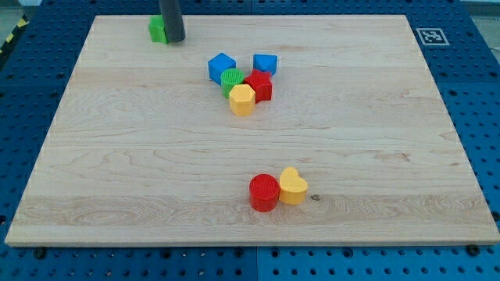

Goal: Push the green circle into the red star

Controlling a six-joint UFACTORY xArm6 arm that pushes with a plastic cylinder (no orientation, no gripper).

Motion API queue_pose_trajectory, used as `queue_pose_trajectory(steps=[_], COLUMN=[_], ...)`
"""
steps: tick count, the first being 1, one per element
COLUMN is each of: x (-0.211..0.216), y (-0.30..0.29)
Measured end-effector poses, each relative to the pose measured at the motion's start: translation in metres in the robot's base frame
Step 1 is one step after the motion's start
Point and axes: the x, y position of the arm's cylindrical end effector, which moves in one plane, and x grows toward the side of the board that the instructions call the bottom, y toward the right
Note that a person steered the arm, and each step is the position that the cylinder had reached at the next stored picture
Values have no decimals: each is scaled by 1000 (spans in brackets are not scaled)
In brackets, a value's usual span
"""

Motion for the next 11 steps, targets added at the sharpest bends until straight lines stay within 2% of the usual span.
queue_pose_trajectory(steps=[1,3,4,5,6,7,10,11], x=[0,69,105,129,135,135,119,126], y=[0,1,23,85,142,161,149,139])
